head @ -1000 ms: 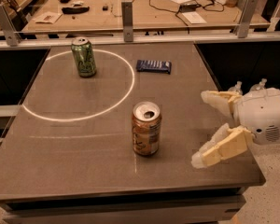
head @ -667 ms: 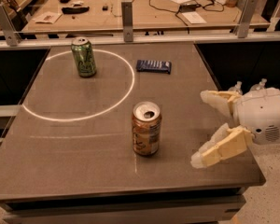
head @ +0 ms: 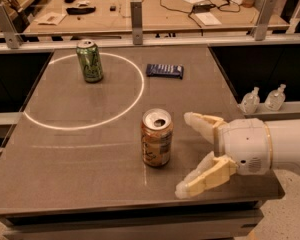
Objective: Move orange can near rxbar blueberry
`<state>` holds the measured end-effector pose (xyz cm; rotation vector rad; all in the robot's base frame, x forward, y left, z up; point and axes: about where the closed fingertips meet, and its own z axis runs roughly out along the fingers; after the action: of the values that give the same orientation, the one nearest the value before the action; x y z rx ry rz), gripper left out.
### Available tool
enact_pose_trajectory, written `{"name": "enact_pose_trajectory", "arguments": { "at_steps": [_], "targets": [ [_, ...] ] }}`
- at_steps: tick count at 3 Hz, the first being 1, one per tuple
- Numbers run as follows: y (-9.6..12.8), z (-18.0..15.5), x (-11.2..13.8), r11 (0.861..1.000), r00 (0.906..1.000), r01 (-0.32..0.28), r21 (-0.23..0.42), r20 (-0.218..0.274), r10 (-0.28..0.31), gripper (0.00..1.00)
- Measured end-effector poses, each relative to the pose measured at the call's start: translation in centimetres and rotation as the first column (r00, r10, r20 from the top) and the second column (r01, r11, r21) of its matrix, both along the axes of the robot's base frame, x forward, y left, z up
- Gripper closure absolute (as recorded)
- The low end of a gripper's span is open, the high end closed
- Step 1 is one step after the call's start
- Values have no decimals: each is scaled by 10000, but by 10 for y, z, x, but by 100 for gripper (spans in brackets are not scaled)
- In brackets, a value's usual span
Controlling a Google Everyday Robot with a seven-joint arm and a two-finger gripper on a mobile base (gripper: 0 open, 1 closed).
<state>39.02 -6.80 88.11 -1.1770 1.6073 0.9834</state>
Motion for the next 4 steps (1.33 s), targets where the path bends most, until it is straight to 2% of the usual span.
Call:
{"name": "enact_pose_trajectory", "arguments": {
  "at_steps": [1, 2, 3, 4],
  "targets": [
    [26, -28, -1, 9984, 9990, -433, 374, 155, 428, 0],
    [46, -46, 7, 9993, 9994, -324, 160, 144, 322, 0],
    [54, -55, 13, 9999, 9999, -100, 47, 11, 100, 0],
    [54, -57, 24, 9995, 9997, 207, 230, -99, -205, 0]
  ]
}}
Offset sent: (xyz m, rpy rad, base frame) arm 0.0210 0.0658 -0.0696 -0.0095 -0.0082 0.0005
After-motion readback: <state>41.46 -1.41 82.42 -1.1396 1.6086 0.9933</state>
